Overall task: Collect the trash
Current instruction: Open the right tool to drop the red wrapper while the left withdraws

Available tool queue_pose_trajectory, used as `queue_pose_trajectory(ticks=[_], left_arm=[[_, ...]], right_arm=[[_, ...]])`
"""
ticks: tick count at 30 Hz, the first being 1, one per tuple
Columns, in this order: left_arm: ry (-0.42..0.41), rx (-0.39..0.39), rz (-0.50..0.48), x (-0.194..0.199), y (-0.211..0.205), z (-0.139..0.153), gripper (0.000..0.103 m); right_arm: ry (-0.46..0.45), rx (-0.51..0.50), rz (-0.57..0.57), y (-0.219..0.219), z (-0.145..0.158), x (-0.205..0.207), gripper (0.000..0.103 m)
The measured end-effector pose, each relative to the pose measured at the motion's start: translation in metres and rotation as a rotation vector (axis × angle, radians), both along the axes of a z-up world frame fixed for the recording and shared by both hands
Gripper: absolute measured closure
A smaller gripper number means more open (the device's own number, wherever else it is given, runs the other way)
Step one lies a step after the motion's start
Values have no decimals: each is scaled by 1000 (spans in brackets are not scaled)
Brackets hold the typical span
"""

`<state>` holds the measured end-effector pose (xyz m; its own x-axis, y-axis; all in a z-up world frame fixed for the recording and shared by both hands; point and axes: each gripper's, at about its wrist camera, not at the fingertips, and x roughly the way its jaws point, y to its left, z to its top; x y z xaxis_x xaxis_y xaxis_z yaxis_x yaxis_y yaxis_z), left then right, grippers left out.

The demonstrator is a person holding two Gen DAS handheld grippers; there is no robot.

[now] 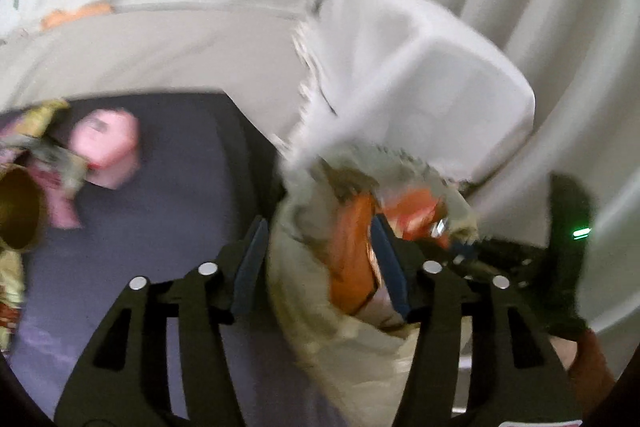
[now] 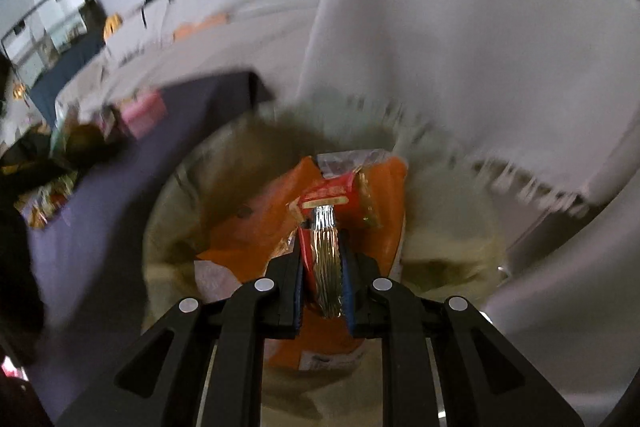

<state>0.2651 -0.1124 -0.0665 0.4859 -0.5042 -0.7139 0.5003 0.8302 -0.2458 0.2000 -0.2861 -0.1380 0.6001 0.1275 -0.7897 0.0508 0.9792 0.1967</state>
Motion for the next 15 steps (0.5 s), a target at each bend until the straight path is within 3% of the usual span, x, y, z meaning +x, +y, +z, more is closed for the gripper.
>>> queue_pose_trajectory(ticks=[5, 8, 11, 15], left_arm=[[-118, 47, 44, -21, 30, 14, 47], [-114, 38, 63, -27, 51, 15, 46], [-108, 21, 79, -35, 71, 16, 46], [-138, 16, 100, -47, 95, 20, 45]], right_arm=[[53, -17, 21, 12, -15, 5, 86], [7, -8, 16, 18, -7, -2, 84], [-18, -34, 12, 24, -1, -10, 68], [-49, -67, -4, 25, 14, -23, 67]])
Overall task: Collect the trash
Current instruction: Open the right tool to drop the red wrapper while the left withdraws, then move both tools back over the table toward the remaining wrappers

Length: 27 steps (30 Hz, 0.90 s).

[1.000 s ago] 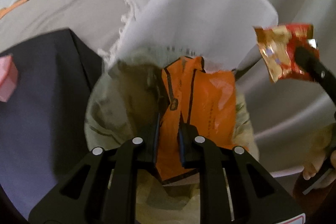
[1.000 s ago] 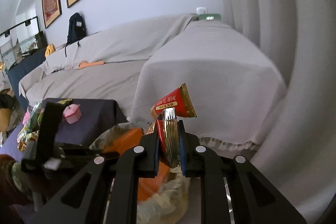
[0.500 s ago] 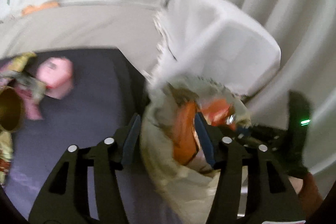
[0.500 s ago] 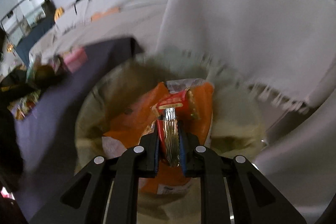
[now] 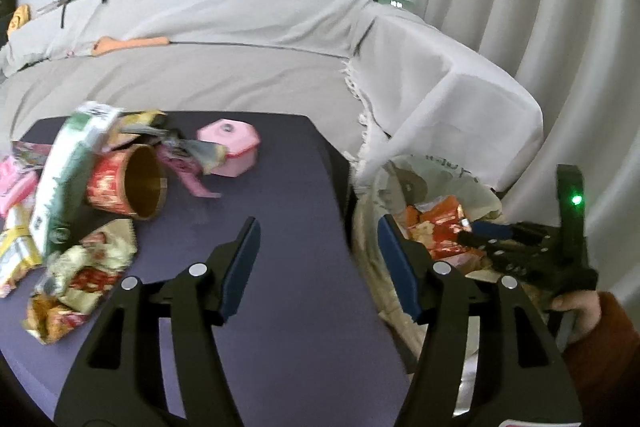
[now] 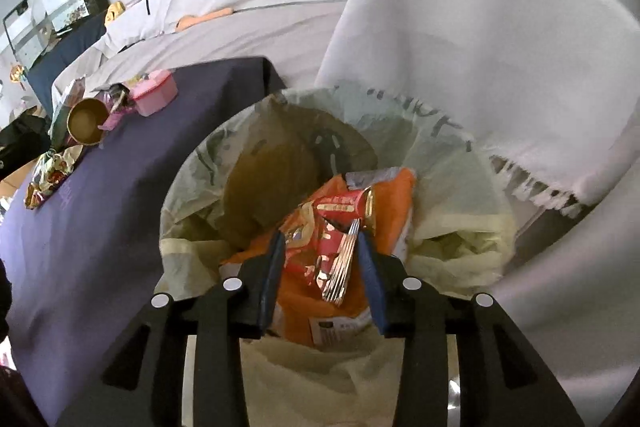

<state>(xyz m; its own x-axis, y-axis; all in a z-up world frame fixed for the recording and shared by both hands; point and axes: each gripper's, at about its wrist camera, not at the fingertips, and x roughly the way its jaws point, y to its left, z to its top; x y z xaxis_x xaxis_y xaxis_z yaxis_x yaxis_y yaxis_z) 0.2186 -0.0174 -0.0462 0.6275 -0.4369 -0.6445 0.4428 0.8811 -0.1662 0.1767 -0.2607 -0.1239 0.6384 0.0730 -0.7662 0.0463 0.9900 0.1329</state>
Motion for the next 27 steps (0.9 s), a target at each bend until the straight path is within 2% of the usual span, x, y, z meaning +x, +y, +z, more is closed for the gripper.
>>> queue_pose_trajectory(ticks=[6, 11, 15, 19, 21, 23, 27], left_arm=[[-45, -24, 64, -8, 50, 9, 45], [-78, -38, 133, -10, 101, 15, 45], [-110, -43, 162, -12, 148, 20, 44], [-132, -12, 177, 1, 199, 24, 41], [-110, -2, 211, 17, 230, 23, 41], [-53, -9, 227, 35, 260, 15, 40], [36, -1, 274, 62, 297, -7, 40]], right_arm=[[-99, 9, -32, 2, 40, -15, 67], [-177, 3, 5, 34, 70, -18, 67], [-183, 9, 62, 67, 77, -10, 67], [-158, 23, 110, 104, 72, 2, 67], [-150, 21, 134, 120, 70, 7, 67], [-149, 18, 156, 136, 67, 11, 67], [-128, 32, 184, 163, 57, 24, 67]])
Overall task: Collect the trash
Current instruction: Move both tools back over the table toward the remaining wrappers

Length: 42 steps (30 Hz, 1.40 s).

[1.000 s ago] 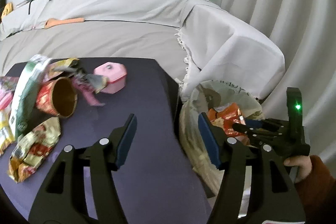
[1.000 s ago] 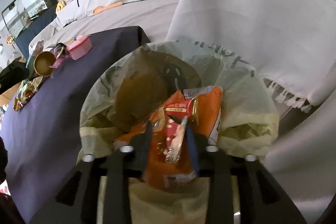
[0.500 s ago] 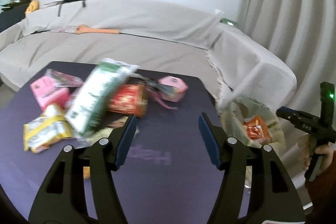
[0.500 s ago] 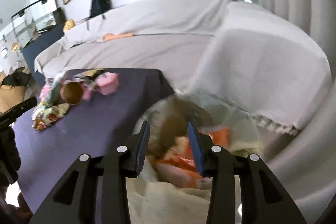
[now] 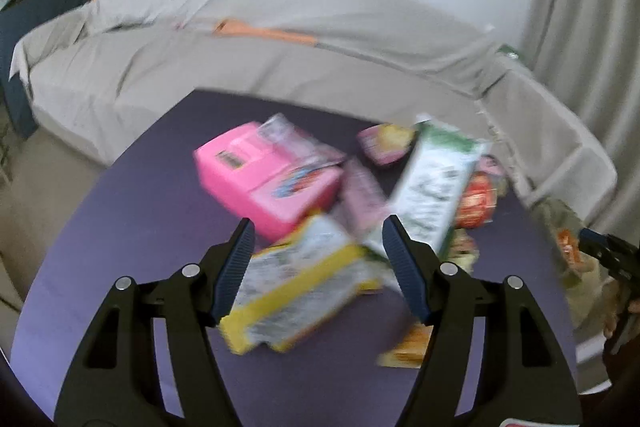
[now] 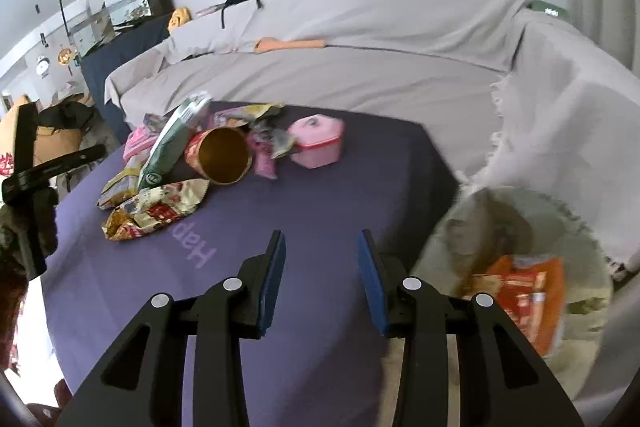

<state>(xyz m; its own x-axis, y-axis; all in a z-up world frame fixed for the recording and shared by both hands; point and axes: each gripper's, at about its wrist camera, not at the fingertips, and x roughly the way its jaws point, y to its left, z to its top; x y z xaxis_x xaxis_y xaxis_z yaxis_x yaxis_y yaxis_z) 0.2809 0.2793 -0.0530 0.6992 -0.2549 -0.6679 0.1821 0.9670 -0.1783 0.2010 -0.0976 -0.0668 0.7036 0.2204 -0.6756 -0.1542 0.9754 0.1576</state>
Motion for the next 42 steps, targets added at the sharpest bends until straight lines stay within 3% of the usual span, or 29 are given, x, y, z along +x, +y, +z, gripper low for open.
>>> queue_pose_trajectory(ticks=[9, 15, 19, 23, 25, 30, 38, 42], left_arm=[[167, -56, -91, 11, 9, -37, 40], [191, -36, -176, -27, -13, -34, 40], [166, -34, -215, -43, -22, -21, 40], [86, 40, -157, -39, -18, -11, 40], [98, 50, -131, -31, -13, -15, 40], [93, -16, 4, -25, 18, -13, 40], [-4, -41, 81, -49, 39, 5, 40], [9, -55, 75, -49, 39, -3, 40]], right_arm=[[82, 1, 49, 41, -22, 16, 67], [96, 18, 61, 51, -26, 19, 67], [88, 13, 70, 60, -22, 18, 67], [81, 25, 82, 72, -17, 16, 67], [93, 71, 92, 80, -18, 17, 67], [131, 162, 112, 117, -23, 31, 67], [134, 217, 56, 168, -18, 65, 67], [183, 145, 62, 197, -27, 80, 67]])
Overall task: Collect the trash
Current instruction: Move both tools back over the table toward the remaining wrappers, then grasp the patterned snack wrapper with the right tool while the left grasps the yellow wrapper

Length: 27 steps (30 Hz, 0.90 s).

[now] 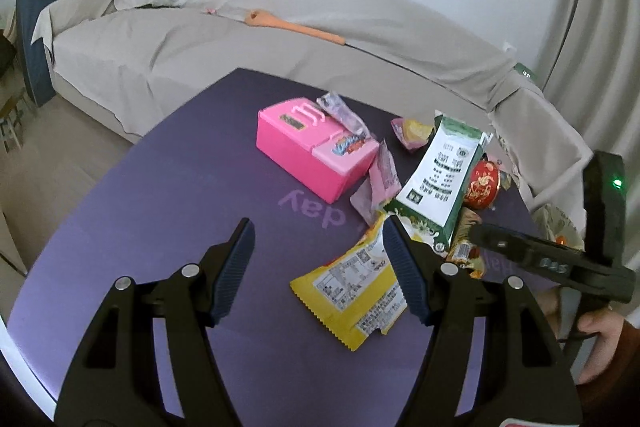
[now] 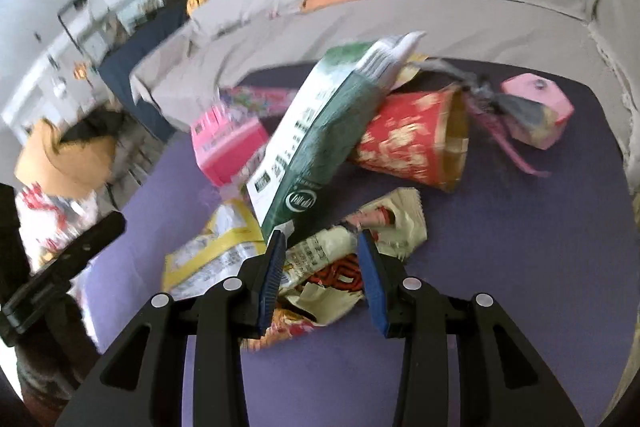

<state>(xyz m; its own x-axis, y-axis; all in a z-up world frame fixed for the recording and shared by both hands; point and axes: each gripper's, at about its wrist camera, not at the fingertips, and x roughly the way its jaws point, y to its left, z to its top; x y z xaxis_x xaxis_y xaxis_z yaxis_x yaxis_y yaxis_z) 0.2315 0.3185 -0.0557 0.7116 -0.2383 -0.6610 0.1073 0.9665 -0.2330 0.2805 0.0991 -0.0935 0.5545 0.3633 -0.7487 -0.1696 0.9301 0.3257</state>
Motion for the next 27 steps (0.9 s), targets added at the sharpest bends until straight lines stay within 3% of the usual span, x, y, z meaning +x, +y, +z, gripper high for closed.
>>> queue_pose_trajectory(ticks=[5, 6, 14, 19, 22, 27], left_arm=[[52, -41, -84, 2, -7, -13, 40], [59, -38, -99, 3, -9, -16, 40], [116, 53, -179, 15, -40, -33, 40], [149, 71, -189, 16, -58, -36, 40], [162, 69, -215, 8, -73, -36, 40], [154, 57, -247, -6, -86, -31, 40]], right_arm=[[-6, -52, 82, 0, -6, -3, 65], [-1, -64, 99, -5, -6, -5, 61], [-9, -205, 133, -59, -1, -19, 58], [-71, -203, 91, -85, 15, -32, 58], [-87, -161, 31, -98, 24, -50, 58], [3, 26, -48, -114, 13, -75, 57]])
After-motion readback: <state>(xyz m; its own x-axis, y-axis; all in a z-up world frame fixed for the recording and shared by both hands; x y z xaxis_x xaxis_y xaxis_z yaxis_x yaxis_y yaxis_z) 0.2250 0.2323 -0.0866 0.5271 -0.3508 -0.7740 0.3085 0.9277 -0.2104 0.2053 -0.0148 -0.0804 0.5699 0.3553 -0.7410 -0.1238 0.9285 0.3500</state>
